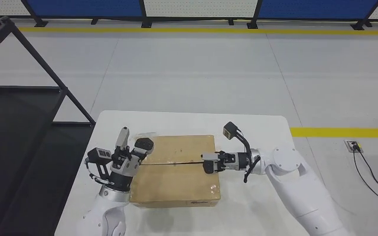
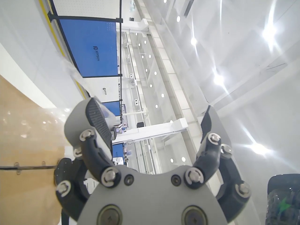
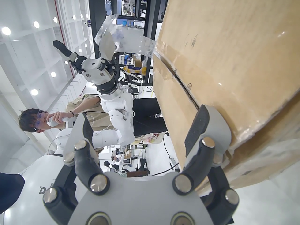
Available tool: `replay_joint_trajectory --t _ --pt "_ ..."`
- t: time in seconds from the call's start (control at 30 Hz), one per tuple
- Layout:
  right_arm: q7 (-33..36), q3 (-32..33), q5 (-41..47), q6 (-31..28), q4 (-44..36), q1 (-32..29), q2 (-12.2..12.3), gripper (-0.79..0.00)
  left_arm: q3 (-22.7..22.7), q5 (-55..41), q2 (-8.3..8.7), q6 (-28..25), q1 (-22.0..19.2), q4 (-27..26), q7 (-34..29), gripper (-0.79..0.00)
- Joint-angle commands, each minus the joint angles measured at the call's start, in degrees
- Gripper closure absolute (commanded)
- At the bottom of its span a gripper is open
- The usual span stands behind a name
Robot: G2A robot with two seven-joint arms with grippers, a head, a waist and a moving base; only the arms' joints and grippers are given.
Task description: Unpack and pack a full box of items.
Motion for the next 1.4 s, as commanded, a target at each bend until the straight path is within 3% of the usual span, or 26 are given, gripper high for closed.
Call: replay_joint_trajectory --t 0.0,0.43,0.57,0.7,0.8,0.93,1.13,1.23,1.37 --pt "-0.06 0.45 -0.1 0.18 -0.79 -0.54 0.2 -0.785 0.78 1.28 -0.08 0.04 0.27 -0.47 -0.01 -0.785" --pt "-0.23 1.45 -0.67 0.98 -3.31 -2.33 0.9 -0.785 2.3 5.64 -0.38 1.26 1.81 -1.38 -0.45 -0.785" --pt "0.0 1.29 -0.72 1.17 -3.34 -2.37 0.99 -0.785 -2.54 2.91 -0.13 -0.99 5.41 -2.87 -0.42 -0.785" --pt "0.53 1.04 -0.82 1.02 -3.2 -2.15 1.05 -0.785 -10.81 -1.55 0.15 -4.65 10.41 -2.12 0.99 -0.785" --pt "0.8 0.96 -0.87 0.87 -2.91 -1.95 1.1 -0.785 -16.81 -6.69 0.25 -5.69 13.16 0.86 1.84 -0.785" --pt "1.3 0.85 -0.7 0.86 -2.18 -1.42 1.14 -0.785 -22.18 -11.62 0.55 -3.16 14.1 9.14 -0.4 -0.785" --pt "1.71 -0.38 -0.57 1.19 -0.79 0.28 0.88 -0.785 -23.33 -16.55 1.29 5.08 10.67 22.58 -12.6 -0.785" --pt "1.72 -1.01 -0.51 1.33 -0.29 0.98 0.73 -0.785 -22.81 -13.82 1.74 6.6 9.25 24.91 -17.82 -0.785" --pt "1.71 -1.41 -0.39 1.08 0.08 1.4 0.65 -0.785 -22.47 -8.22 2.34 4.73 9.25 24.13 -24.31 -0.785"
